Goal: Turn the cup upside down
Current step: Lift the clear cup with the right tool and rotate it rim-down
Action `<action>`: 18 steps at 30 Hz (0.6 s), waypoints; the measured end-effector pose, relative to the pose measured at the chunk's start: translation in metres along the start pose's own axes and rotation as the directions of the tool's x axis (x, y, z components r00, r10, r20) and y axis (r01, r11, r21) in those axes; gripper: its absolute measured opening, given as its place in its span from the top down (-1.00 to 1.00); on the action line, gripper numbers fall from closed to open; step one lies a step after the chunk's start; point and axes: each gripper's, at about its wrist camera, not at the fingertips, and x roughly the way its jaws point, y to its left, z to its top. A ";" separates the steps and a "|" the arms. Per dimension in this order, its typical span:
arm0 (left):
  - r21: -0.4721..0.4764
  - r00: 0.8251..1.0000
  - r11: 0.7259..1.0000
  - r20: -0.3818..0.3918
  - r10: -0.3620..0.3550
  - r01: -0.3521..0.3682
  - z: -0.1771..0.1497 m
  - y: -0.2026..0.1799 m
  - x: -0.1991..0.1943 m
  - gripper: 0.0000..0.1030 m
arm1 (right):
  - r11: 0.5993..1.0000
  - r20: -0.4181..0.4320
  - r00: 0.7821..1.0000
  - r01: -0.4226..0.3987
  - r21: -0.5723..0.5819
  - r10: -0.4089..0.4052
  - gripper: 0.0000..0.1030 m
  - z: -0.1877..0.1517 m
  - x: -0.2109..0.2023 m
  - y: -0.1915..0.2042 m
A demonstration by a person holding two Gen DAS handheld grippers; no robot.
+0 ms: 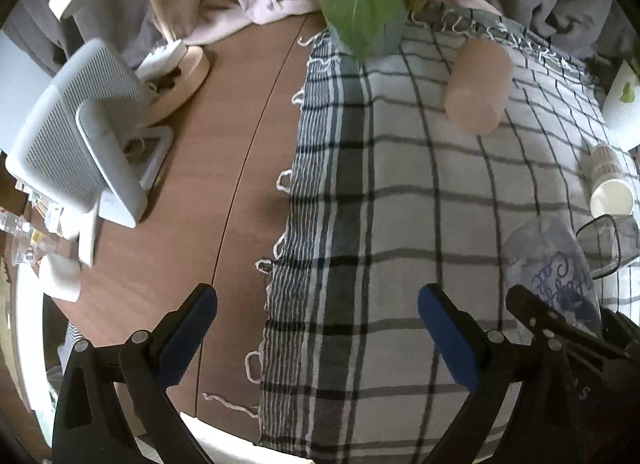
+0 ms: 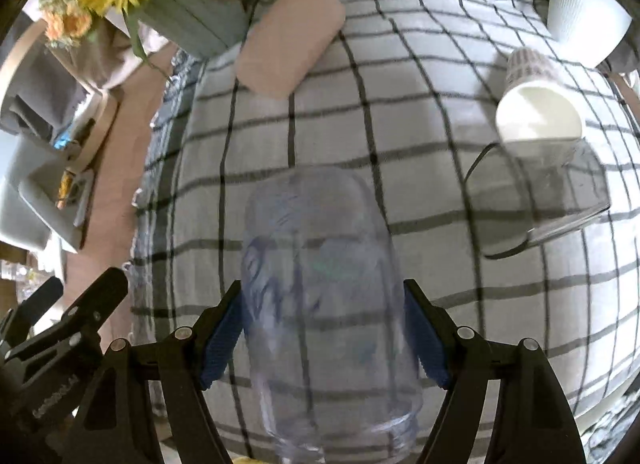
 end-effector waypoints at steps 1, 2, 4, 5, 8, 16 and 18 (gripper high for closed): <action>0.003 1.000 1.000 -0.010 0.007 -0.007 -0.001 0.001 0.003 -0.99 | 1.000 0.000 1.000 0.008 -0.001 -0.008 -0.45 -0.001 0.002 0.002; 0.004 1.000 1.000 -0.014 0.008 -0.008 -0.002 0.002 0.004 -0.99 | 1.000 -0.004 1.000 0.017 -0.002 -0.017 -0.45 -0.001 0.005 0.004; 0.000 1.000 1.000 -0.021 0.008 -0.008 -0.005 0.004 0.006 -0.99 | 1.000 -0.017 1.000 0.026 0.010 -0.025 -0.44 -0.005 0.009 0.004; -0.006 1.000 1.000 -0.020 0.006 -0.006 -0.006 0.006 0.006 -0.99 | 1.000 -0.025 0.999 0.024 0.014 -0.024 -0.44 -0.008 0.010 0.004; -0.005 1.000 1.000 -0.014 0.020 -0.020 -0.007 0.009 0.006 -0.99 | 1.000 -0.016 1.000 0.022 0.011 -0.022 -0.44 -0.014 0.009 0.006; -0.017 1.000 1.000 0.014 -0.008 0.009 -0.005 0.015 -0.009 -0.99 | 0.999 0.039 0.999 -0.006 0.050 0.004 -0.65 -0.018 -0.022 -0.001; -0.016 0.998 0.999 0.022 -0.052 0.052 -0.002 0.013 -0.017 -0.99 | 0.996 0.075 0.997 -0.011 0.091 0.005 -0.65 -0.020 -0.041 -0.005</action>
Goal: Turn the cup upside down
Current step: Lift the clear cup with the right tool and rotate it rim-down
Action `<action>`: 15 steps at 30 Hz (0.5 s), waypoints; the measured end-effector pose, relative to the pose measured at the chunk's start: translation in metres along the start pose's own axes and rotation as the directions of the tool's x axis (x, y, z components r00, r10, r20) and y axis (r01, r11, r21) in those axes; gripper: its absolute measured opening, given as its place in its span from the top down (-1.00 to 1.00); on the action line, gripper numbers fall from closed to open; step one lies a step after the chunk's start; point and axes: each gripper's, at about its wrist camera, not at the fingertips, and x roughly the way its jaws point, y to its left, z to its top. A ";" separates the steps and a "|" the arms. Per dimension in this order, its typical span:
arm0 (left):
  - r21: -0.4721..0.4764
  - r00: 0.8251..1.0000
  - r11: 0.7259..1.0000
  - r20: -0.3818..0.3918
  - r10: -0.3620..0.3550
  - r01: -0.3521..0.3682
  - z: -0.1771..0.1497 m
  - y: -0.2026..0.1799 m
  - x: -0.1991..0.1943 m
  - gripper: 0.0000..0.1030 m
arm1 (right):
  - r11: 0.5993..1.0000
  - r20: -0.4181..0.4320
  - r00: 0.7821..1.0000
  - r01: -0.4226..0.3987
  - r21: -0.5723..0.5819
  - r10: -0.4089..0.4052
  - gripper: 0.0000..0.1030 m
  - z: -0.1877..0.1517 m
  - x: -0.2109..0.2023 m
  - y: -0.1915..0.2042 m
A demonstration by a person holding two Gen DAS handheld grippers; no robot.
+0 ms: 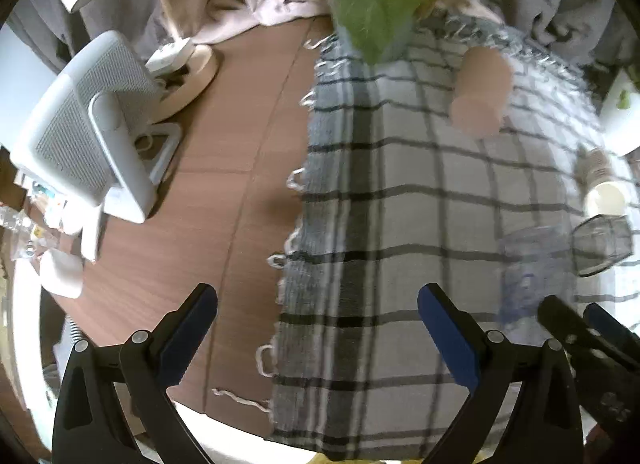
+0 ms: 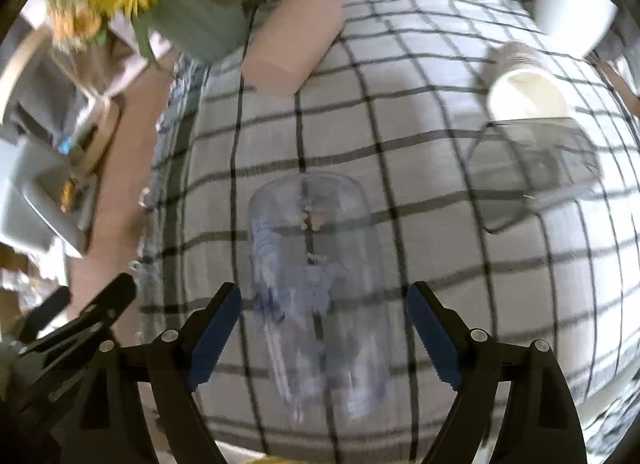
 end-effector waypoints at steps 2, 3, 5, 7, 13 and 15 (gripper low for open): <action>0.000 0.999 0.999 0.003 -0.042 0.042 0.005 -0.006 -0.008 -0.99 | 1.000 0.067 0.998 -0.003 0.031 0.001 -0.65 -0.002 -0.025 -0.006; 0.006 0.997 0.997 0.005 -0.071 0.071 0.007 -0.013 -0.012 -0.99 | 0.999 0.096 0.995 0.014 0.044 -0.018 -0.65 -0.002 -0.038 -0.011; 0.023 0.992 0.992 -0.001 -0.126 0.126 0.013 -0.028 -0.018 -0.99 | 0.997 0.145 0.989 0.024 0.069 -0.033 -0.66 0.001 -0.057 -0.019; 0.043 0.981 0.980 -0.034 -0.192 0.194 0.018 -0.047 -0.018 -0.98 | 0.994 0.173 0.983 0.048 0.096 -0.064 -0.69 0.006 -0.072 -0.031; 0.056 0.953 0.959 -0.142 -0.266 0.276 0.031 -0.096 0.000 -0.97 | 0.983 0.189 0.977 0.068 0.168 -0.100 -0.70 0.020 -0.081 -0.066; 0.049 0.945 0.956 -0.176 -0.276 0.288 0.034 -0.108 0.010 -0.96 | 0.982 0.179 0.979 0.064 0.180 -0.097 -0.70 0.020 -0.082 -0.081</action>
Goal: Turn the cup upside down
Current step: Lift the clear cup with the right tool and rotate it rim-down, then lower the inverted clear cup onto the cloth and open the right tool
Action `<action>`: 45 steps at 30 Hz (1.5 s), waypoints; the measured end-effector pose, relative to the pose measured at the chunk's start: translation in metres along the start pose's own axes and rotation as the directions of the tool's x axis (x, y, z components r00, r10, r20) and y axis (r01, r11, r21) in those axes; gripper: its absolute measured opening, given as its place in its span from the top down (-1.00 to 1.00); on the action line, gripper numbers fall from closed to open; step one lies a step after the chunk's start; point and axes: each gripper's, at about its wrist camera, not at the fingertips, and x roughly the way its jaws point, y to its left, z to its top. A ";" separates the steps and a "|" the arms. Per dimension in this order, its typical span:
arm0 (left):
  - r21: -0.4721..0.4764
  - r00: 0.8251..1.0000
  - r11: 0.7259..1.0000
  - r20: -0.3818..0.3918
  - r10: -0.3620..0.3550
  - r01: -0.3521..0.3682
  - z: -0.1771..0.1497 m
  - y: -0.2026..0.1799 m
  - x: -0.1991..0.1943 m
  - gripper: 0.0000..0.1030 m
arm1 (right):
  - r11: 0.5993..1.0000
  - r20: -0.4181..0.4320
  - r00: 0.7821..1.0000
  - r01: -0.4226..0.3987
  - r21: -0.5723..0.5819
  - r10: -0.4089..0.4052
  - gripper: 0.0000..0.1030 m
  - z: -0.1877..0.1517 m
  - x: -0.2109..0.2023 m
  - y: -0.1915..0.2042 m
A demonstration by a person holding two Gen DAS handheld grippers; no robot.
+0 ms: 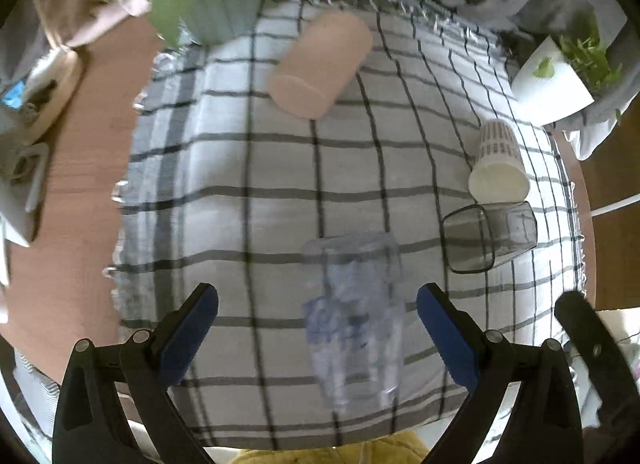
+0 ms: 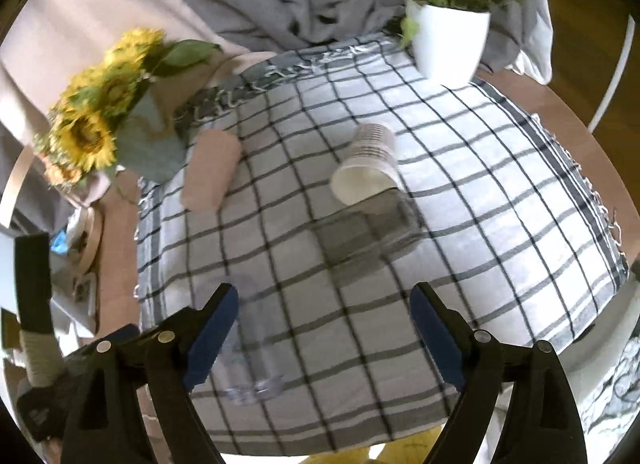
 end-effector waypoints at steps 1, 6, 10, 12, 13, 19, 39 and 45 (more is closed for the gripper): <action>-0.004 1.000 1.000 -0.012 -0.005 0.005 0.003 -0.003 0.004 -0.94 | 1.000 -0.008 1.000 -0.001 0.008 0.001 -0.70 0.001 0.003 -0.005; -0.019 0.997 1.000 -0.081 0.003 -0.004 0.013 -0.011 0.031 -0.82 | 1.000 -0.022 1.000 -0.006 0.022 0.006 -0.70 0.007 0.010 -0.016; -0.051 0.992 0.999 -0.125 0.013 -0.020 0.014 -0.010 0.048 -0.62 | 1.000 -0.019 1.000 -0.008 0.014 0.009 -0.70 0.009 0.011 -0.019; -0.075 0.991 0.997 -0.133 -0.006 -0.004 0.013 -0.009 0.051 -0.46 | 1.000 -0.017 1.000 -0.006 0.000 0.006 -0.70 0.011 0.013 -0.019; -0.081 0.991 0.997 -0.133 -0.018 0.007 0.013 -0.009 0.050 -0.40 | 1.000 -0.019 1.000 -0.011 -0.005 0.011 -0.70 0.011 0.014 -0.019; -0.068 0.997 0.998 -0.079 0.003 -0.008 0.007 -0.012 0.029 -0.38 | 0.999 -0.027 0.999 -0.023 -0.026 0.023 -0.70 0.010 0.014 -0.017; 0.020 0.991 0.998 0.118 0.056 -0.059 -0.003 -0.036 -0.024 -0.37 | 0.998 0.018 0.999 -0.037 -0.044 0.037 -0.70 0.012 -0.004 -0.024; 0.038 0.988 0.996 0.133 0.080 -0.086 0.013 -0.043 -0.019 -0.38 | 0.999 0.035 0.999 -0.029 -0.027 0.030 -0.70 0.016 -0.004 -0.026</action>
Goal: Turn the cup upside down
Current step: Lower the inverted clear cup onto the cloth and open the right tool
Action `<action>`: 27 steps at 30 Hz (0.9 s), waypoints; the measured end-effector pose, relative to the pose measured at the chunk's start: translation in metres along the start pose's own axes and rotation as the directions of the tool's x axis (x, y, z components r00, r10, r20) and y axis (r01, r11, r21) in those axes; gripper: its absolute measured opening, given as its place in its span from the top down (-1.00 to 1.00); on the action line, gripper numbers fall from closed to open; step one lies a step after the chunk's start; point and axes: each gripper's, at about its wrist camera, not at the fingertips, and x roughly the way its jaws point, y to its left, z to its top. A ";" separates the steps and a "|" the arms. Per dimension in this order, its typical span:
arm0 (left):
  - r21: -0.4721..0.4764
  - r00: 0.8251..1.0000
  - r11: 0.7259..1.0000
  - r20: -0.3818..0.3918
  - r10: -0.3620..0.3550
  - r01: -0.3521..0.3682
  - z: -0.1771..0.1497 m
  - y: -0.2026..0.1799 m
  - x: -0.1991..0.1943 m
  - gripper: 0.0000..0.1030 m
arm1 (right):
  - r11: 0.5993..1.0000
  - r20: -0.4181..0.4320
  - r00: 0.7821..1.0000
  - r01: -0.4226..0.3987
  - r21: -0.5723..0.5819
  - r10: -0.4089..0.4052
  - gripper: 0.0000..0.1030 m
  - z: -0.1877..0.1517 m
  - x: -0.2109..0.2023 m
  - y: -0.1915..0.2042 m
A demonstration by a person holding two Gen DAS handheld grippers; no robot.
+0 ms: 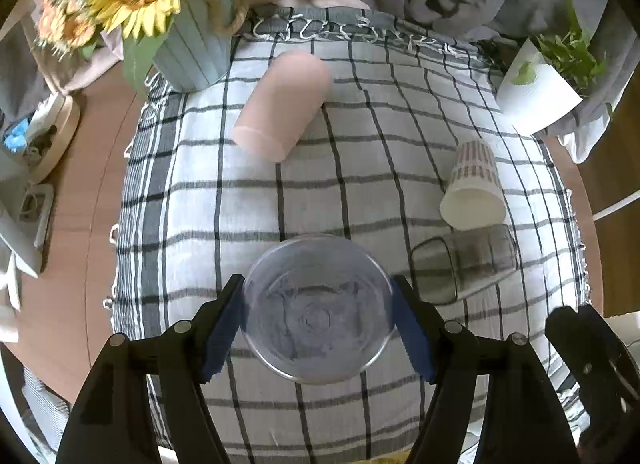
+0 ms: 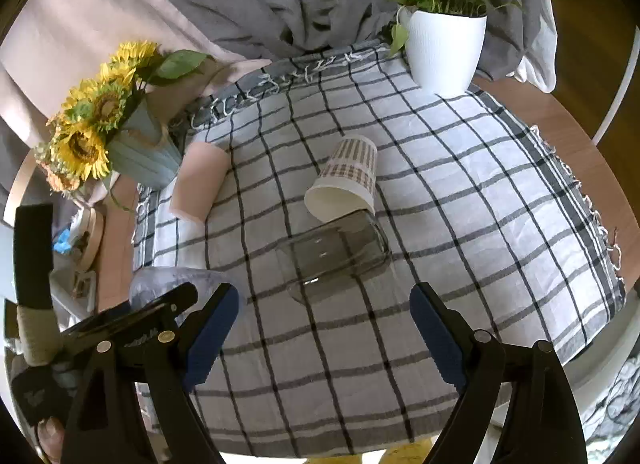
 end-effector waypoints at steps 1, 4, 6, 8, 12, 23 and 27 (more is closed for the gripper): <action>0.005 1.000 1.000 0.000 0.005 -0.005 0.003 -0.002 0.002 -0.38 | 1.000 0.003 1.000 0.003 0.001 -0.003 -0.70 0.001 0.000 0.000; 0.017 1.000 1.000 0.000 0.020 -0.020 0.011 -0.006 0.006 -0.38 | 1.000 0.009 1.000 0.017 0.010 -0.017 -0.70 0.005 0.001 -0.002; 0.031 1.000 0.999 0.002 0.029 -0.029 0.014 -0.009 0.007 -0.38 | 0.999 0.012 1.000 0.028 0.019 -0.028 -0.70 0.007 0.002 -0.004; 0.037 0.999 0.999 0.002 0.032 -0.032 0.017 -0.011 0.008 -0.38 | 0.999 0.012 0.999 0.040 0.025 -0.041 -0.70 0.010 0.004 -0.006; 0.022 1.000 1.000 -0.010 0.009 -0.009 0.018 -0.009 0.011 -0.38 | 0.998 0.006 0.999 0.046 0.034 -0.046 -0.70 0.011 0.006 -0.007; -0.008 0.999 1.000 -0.032 -0.015 0.014 0.015 -0.002 0.013 -0.56 | 0.999 0.016 0.999 0.049 0.018 -0.049 -0.70 0.011 0.003 -0.002; -0.009 0.999 1.000 -0.018 -0.026 0.026 0.014 -0.001 0.009 -0.65 | 0.998 0.026 0.998 0.055 0.019 -0.055 -0.70 0.011 -0.001 -0.001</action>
